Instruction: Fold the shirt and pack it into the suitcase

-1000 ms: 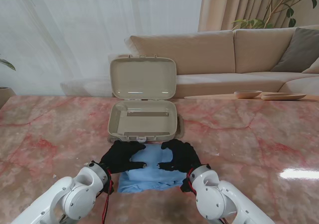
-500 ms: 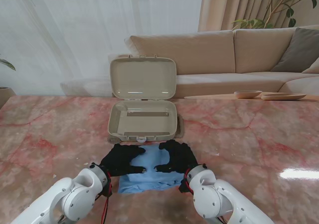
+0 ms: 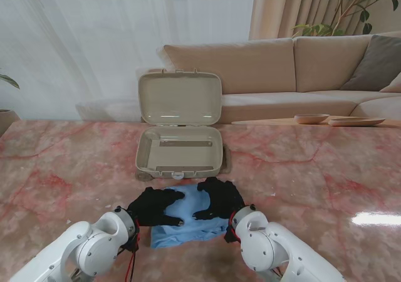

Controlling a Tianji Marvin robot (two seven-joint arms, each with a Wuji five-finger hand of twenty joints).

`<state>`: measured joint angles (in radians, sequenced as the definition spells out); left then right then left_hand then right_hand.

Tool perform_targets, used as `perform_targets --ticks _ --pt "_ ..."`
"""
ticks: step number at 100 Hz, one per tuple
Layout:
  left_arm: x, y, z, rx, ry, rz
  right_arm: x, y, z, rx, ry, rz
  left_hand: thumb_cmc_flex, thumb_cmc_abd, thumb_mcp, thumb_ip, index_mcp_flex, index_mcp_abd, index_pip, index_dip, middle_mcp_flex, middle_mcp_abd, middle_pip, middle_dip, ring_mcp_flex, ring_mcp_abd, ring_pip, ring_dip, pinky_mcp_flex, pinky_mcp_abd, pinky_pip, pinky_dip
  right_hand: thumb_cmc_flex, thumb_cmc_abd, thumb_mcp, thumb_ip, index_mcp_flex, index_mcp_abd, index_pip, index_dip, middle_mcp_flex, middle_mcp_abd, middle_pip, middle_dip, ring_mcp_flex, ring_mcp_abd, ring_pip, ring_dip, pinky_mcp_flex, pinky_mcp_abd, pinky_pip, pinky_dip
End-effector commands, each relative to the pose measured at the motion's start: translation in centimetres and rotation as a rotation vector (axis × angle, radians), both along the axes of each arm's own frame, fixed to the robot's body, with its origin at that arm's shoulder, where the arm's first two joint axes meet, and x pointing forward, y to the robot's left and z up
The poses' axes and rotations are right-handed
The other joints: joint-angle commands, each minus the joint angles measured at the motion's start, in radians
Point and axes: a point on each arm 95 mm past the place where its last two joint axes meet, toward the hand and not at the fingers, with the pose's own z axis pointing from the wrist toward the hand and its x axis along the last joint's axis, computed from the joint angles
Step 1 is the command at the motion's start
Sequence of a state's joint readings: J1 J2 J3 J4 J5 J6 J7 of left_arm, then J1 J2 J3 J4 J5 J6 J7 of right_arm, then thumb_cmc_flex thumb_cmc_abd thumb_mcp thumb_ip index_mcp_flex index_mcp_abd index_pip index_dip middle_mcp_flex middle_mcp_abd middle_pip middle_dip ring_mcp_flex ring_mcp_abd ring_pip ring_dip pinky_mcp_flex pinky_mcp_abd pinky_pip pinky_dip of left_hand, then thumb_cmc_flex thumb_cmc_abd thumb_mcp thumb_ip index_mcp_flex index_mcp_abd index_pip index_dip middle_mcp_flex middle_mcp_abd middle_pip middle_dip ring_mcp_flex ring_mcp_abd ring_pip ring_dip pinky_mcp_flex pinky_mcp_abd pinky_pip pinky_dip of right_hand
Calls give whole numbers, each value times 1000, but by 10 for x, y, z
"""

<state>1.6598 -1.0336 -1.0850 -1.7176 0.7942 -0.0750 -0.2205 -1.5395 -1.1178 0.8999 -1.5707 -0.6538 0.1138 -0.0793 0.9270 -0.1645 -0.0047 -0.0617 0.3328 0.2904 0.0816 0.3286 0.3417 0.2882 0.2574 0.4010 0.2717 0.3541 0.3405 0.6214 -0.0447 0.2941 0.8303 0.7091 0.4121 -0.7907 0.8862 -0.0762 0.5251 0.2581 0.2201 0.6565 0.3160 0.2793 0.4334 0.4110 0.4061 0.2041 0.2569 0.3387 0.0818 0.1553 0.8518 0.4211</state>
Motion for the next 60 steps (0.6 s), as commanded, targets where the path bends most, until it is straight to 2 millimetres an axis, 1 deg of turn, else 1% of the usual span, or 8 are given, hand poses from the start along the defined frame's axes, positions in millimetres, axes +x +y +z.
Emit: perform_targets --ticks 1,13,16,17,20,28,36,60 --pt "-5 1 -12 24 38 -15 -1 -3 -8 -28 30 2 -20 -47 -28 11 -40 -7 -14 -14 -24 -15 2 -8 33 18 17 -6 6 18 -4 7 -52 -42 22 -48 -29 12 -18 -6 -44 16 -21 -23 -28 13 -6 -17 2 0 -12 -6" --pt "-3 0 -15 46 47 -33 1 -3 -8 -47 24 12 -11 -68 -23 13 -45 -6 -15 -15 -23 -14 10 -6 52 14 27 -2 18 24 12 16 -56 -50 32 -52 -40 11 -23 -8 -56 18 -28 -31 -19 19 2 -13 8 7 -6 0" --pt "-3 0 -16 49 50 -36 1 -3 -8 -50 22 14 -9 -73 -21 13 -45 -6 -15 -15 -22 -13 13 -5 54 23 30 0 20 26 18 19 -60 -51 39 -55 -44 10 -24 -9 -60 19 -26 -38 -14 23 8 -7 398 -380 107 41" --pt "-2 0 -16 50 51 -37 1 -3 -8 -51 22 15 -9 -76 -20 13 -45 -6 -14 -15 -22 -13 16 -4 54 23 34 3 20 27 24 23 -60 -53 40 -56 -44 10 -24 -9 -61 19 -25 -39 -12 24 10 -5 378 -363 -20 -80" --pt "-2 0 -17 54 54 -40 1 -3 -8 -54 20 17 -7 -79 -19 14 -50 -4 -16 -16 -22 -14 20 -2 61 20 41 8 23 26 31 28 -60 -57 44 -57 -46 10 -25 -10 -61 19 -22 -42 1 27 16 3 569 -681 -6 148" --pt "0 0 -19 60 59 -43 2 -2 -8 -66 21 25 2 -94 -15 15 -52 2 -15 -16 -12 -13 39 8 87 7 67 27 38 28 60 48 -62 -67 52 -58 -53 9 -28 -11 -59 22 -21 -42 22 34 29 11 639 -753 21 254" --pt "3 1 -22 62 58 -40 3 -2 -9 -74 27 30 14 -111 -11 16 -46 13 -11 -16 10 -14 63 24 118 -8 96 52 58 26 91 71 -64 -77 63 -61 -54 11 -29 -11 -51 27 -12 -33 49 33 51 26 214 13 -276 245" --pt "10 1 -28 55 83 -38 5 -3 -15 -105 43 41 57 -166 3 20 -1 41 8 -16 70 -28 141 81 208 -60 183 139 130 4 178 131 -74 -133 113 -75 -21 11 -5 3 8 51 96 90 159 40 282 166 166 89 213 277"
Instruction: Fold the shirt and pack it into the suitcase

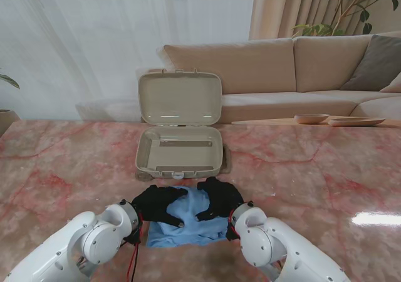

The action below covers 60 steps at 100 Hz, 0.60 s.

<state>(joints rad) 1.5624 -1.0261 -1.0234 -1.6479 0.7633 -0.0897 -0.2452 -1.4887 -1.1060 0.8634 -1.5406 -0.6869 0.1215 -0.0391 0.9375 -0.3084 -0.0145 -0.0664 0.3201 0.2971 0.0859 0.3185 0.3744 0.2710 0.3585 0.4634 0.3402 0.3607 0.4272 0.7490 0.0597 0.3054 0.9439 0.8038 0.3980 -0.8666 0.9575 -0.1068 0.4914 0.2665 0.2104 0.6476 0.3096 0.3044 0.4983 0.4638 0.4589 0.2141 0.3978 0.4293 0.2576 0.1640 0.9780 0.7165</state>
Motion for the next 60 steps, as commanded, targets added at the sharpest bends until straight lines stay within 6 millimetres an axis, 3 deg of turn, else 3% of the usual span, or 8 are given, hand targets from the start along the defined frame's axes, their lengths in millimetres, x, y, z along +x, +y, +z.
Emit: perform_targets --ticks 1,11,12,14,16,39,60 --pt "-9 5 -25 34 64 1 -3 -4 -13 -33 39 1 48 -25 13 25 14 35 5 -6 39 -11 42 20 143 -68 98 13 29 -8 66 37 -60 -59 44 -45 14 2 7 14 17 27 37 43 109 30 154 83 -11 82 101 -22" --pt "-7 5 -28 29 67 2 -6 -6 -7 -44 37 8 64 -56 31 27 37 39 27 5 54 -16 87 55 185 -87 135 50 70 -15 102 56 -60 -109 87 -54 51 -14 58 57 77 23 112 109 157 27 287 159 6 106 212 -22" --pt "-7 5 -28 29 69 2 -6 -6 -7 -46 37 9 15 -84 137 20 31 40 41 24 57 -16 77 84 195 -89 119 86 74 -14 97 62 -61 -115 91 -56 53 -15 66 64 80 22 119 118 160 26 300 168 9 106 222 -22" --pt "-7 5 -29 28 72 2 -7 -7 -6 -49 36 11 -90 -145 378 -12 42 41 43 20 57 -15 110 81 202 -97 149 77 86 -17 113 66 -62 -125 100 -58 57 -19 81 79 90 21 139 137 168 23 335 189 18 108 245 -18" --pt "-7 5 -29 28 74 2 -7 -7 -6 -53 34 12 -102 -156 411 -16 45 41 46 22 60 -14 123 90 212 -101 161 84 95 -17 120 68 -62 -133 107 -60 62 -22 94 90 99 19 156 153 178 20 362 207 27 109 263 -15" --pt "-4 7 -35 26 110 -17 -4 -5 -10 -86 36 29 -138 -262 615 -37 38 31 134 78 120 -75 239 203 316 -144 252 193 182 -13 190 109 -47 -177 145 -67 122 -83 273 204 217 -30 279 281 280 -12 563 338 116 107 402 28" --pt "-1 8 -40 27 119 -14 -1 -1 -17 -103 41 33 -134 -308 699 -46 17 6 311 148 192 -128 344 278 445 -171 371 304 307 -22 357 236 1 -214 169 -62 148 -139 496 240 345 -64 371 363 429 -55 732 410 268 67 580 79"
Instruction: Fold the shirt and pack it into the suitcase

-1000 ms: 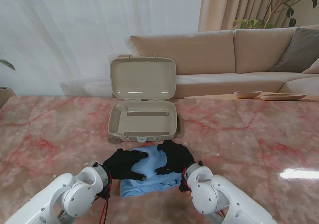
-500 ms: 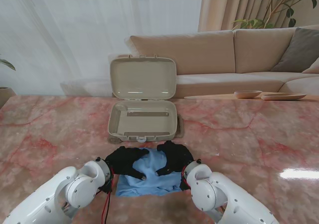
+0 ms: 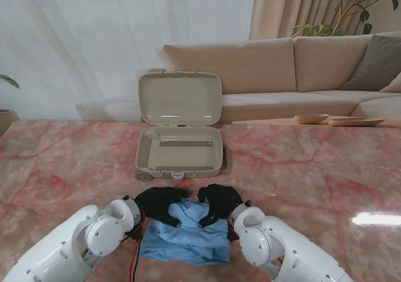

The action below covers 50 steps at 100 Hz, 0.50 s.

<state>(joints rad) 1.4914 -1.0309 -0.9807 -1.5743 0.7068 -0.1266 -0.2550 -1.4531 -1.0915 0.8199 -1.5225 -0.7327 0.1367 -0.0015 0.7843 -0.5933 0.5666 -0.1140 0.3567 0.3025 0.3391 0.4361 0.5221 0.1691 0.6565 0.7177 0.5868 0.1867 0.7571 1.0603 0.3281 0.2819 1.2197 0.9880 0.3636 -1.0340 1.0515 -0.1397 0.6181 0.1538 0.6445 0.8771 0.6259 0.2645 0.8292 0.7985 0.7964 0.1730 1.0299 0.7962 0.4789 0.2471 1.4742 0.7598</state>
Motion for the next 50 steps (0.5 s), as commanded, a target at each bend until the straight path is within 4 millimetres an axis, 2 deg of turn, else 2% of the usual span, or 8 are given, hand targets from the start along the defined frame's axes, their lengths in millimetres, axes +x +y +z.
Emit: perform_targets --ticks 1,16,22,25,30,32,39,50 --pt "-15 11 -34 49 87 14 -2 -2 -11 -19 35 -10 20 -25 120 2 -20 -2 66 35 46 -28 49 26 203 2 45 -4 44 0 86 55 38 -50 77 -30 22 -29 77 9 35 -26 44 33 100 -16 107 45 56 -20 93 36" --pt "-12 11 -36 39 92 22 -2 0 -14 -22 44 -14 56 -53 171 0 -22 -25 203 95 102 -72 139 87 294 -38 129 55 141 -24 168 90 93 -88 101 -28 36 -69 249 3 129 -51 121 85 246 -69 221 51 230 -81 240 12" --pt "-11 11 -38 24 89 25 -2 1 -14 -22 46 -18 110 -82 144 -51 -16 -39 257 114 145 -93 154 195 333 -59 165 72 183 -36 199 91 136 -91 104 -22 54 -92 316 11 182 -67 155 106 325 -106 273 46 337 -121 302 -20" --pt "-10 11 -38 17 89 24 -2 1 -14 -21 48 -20 139 -101 127 -67 -8 -53 292 129 176 -108 159 233 355 -65 181 77 206 -40 214 91 157 -95 105 -19 66 -103 347 15 206 -77 170 115 362 -121 297 45 435 -18 125 -225" --pt "-9 10 -38 6 93 19 -2 2 -15 -17 47 -26 174 -114 105 -77 0 -69 338 150 206 -123 167 262 371 -66 195 82 223 -43 227 94 186 -97 111 -15 94 -125 402 16 263 -96 196 130 423 -151 336 32 525 -89 222 -38" --pt "-9 10 -38 2 94 18 -2 2 -15 -15 45 -28 198 -115 87 -78 0 -76 361 162 218 -129 165 277 375 -68 203 86 227 -45 231 97 198 -95 111 -13 105 -134 418 19 283 -103 204 133 446 -161 345 28 417 46 -19 -280" --pt "-8 10 -39 -12 99 13 -2 2 -14 -8 42 -36 306 -112 31 -64 6 -110 437 210 268 -144 148 335 389 -68 241 109 237 -45 246 111 244 -82 100 -24 144 -161 469 14 348 -127 229 145 513 -190 382 18 556 -98 296 -25" --pt "-6 8 -38 -45 118 17 -2 3 -13 9 33 -48 355 -112 68 -63 16 -157 545 292 294 -159 178 364 399 -58 281 136 244 -41 264 131 307 -79 74 -102 181 -209 575 -78 434 -157 259 170 521 -233 481 67 614 -176 457 -99"
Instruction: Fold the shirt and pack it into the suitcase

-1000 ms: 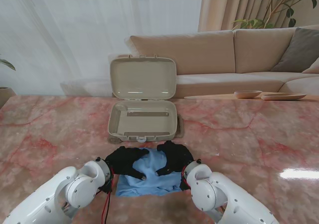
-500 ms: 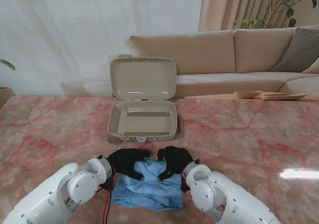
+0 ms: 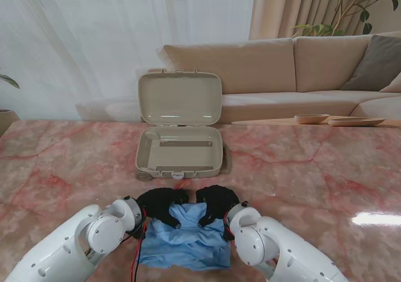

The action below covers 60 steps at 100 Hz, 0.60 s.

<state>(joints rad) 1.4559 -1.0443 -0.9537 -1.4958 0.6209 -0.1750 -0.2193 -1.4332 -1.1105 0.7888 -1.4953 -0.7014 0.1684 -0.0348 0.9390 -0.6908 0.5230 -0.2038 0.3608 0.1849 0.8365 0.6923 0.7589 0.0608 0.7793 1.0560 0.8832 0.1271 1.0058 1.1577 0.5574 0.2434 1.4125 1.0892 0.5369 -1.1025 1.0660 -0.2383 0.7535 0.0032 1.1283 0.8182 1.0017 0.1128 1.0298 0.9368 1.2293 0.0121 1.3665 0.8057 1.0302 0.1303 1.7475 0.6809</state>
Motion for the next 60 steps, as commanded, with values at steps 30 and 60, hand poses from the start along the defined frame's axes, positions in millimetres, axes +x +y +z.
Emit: perform_targets --ticks 30,60 --pt "-6 4 -12 -49 65 31 -4 -5 2 34 -11 -22 162 -83 406 57 52 -92 153 144 105 -77 168 58 160 -24 145 161 60 5 130 90 209 54 76 70 77 -113 188 -41 134 -36 109 62 90 -126 243 105 162 -94 259 -82" --pt "1 2 20 -111 -36 59 -5 -5 26 103 -110 -50 126 -95 528 122 61 -99 169 167 115 -78 202 93 194 -64 197 209 102 0 157 108 205 42 198 187 103 -132 246 -4 166 -49 133 208 91 -162 297 138 -28 224 -299 -530"
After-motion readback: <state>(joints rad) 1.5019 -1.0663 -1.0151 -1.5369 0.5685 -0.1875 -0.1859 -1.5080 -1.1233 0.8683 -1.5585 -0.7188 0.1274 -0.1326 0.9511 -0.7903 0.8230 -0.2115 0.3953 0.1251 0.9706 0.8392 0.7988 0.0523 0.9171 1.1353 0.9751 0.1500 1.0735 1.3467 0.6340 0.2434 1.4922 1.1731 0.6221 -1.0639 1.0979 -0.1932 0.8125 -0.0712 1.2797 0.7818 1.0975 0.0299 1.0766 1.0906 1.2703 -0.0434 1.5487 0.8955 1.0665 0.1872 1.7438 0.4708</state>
